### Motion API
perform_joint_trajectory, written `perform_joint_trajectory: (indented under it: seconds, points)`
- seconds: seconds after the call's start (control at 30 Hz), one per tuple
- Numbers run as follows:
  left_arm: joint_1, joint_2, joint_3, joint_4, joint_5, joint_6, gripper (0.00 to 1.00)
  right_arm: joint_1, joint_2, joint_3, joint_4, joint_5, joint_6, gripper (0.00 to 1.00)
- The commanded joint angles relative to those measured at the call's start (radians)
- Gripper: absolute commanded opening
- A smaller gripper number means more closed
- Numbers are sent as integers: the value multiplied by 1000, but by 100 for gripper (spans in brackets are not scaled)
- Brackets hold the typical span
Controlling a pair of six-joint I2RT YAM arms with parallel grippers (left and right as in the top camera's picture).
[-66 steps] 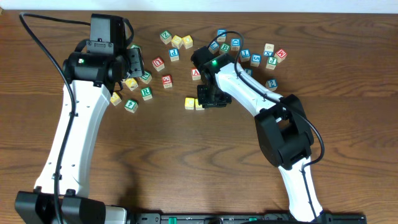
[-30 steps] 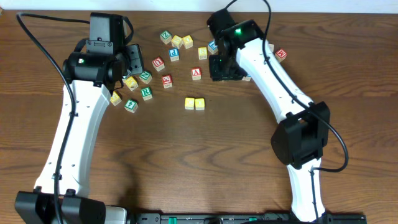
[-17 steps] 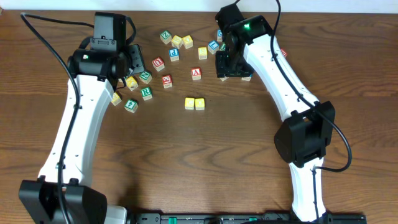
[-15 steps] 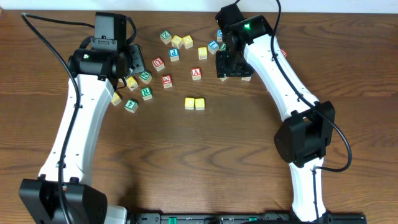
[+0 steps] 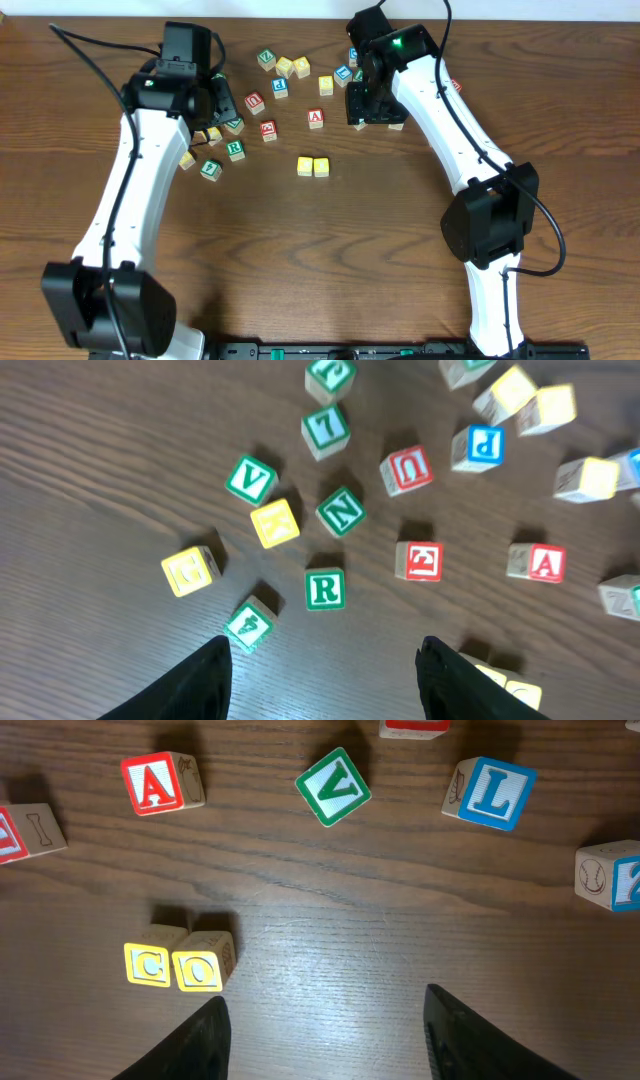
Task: Spell out CORL
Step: 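Retract the right gripper up toward the top right, then move the left gripper over the green R block and lower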
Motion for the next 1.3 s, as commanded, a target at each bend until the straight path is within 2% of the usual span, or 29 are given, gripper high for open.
perform_joint_trajectory:
  seconds: [0.0, 1.27]
  points:
    - [-21, 61, 12, -11, 15, -31, 58, -6, -31, 21, -6, 8, -13, 57]
    - [-42, 332, 11, 16, -16, -81, 58, -5, -31, 21, -19, 8, -13, 60]
